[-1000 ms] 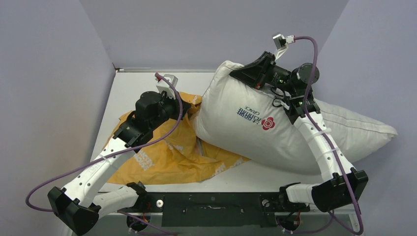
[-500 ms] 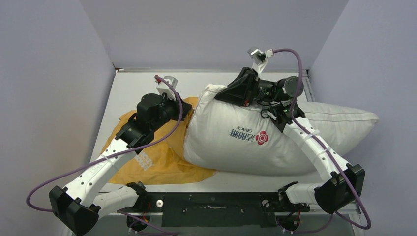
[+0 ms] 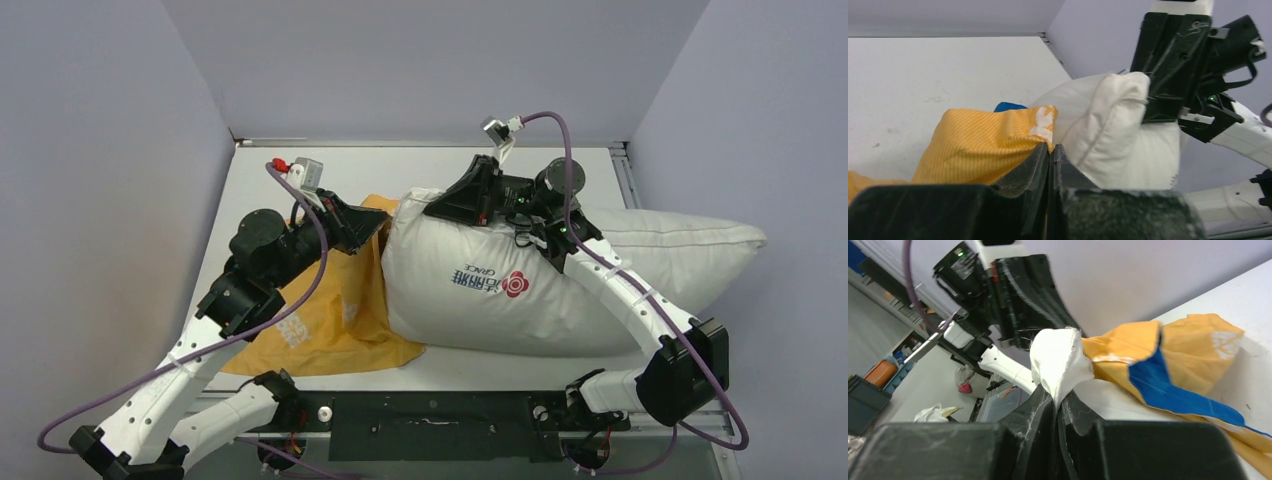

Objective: Put the pillow into the pillowcase
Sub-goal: Stuff the pillow into the pillowcase.

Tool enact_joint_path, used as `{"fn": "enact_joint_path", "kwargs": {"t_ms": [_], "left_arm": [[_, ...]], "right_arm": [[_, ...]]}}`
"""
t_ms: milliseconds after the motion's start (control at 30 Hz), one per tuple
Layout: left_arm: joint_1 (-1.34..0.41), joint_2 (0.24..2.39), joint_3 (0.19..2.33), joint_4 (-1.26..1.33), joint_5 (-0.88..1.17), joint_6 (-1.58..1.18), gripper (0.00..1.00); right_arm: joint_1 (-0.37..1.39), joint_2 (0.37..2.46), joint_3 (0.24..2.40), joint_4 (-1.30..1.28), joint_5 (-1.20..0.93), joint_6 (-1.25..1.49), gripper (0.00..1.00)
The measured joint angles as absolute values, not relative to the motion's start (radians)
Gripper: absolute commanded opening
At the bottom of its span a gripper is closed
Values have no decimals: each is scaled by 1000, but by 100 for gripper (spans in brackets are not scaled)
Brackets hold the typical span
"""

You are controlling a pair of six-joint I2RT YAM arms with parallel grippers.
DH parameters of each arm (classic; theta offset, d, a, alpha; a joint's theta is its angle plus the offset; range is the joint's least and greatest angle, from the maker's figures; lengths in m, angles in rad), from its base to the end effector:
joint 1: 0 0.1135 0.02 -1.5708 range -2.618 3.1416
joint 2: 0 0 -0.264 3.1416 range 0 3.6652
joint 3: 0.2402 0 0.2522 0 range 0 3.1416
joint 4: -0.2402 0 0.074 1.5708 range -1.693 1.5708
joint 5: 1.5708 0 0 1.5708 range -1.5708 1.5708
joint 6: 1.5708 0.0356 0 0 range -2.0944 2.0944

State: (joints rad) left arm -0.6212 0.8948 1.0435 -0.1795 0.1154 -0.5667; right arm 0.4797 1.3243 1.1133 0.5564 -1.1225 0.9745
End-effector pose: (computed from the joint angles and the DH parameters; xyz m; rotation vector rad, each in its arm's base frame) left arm 0.1582 -0.1183 0.4117 0.1411 1.6913 -1.0007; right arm 0.2441 0.1631 0.4072 -0.7986 1.5254 1.8164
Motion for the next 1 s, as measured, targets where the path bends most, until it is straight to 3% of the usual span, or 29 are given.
{"fn": "enact_joint_path", "kwargs": {"t_ms": [367, 767, 1000], "left_arm": [[-642, 819, 1040, -163, 168, -652, 0], [-643, 823, 1042, -153, 183, -693, 0], [-647, 823, 1042, -153, 172, -693, 0]], "right_arm": [[464, 1324, 1371, 228, -1054, 746, 5], [478, 1343, 1294, 450, -1080, 866, 5], [518, 1336, 1271, 376, -1131, 828, 5]]}}
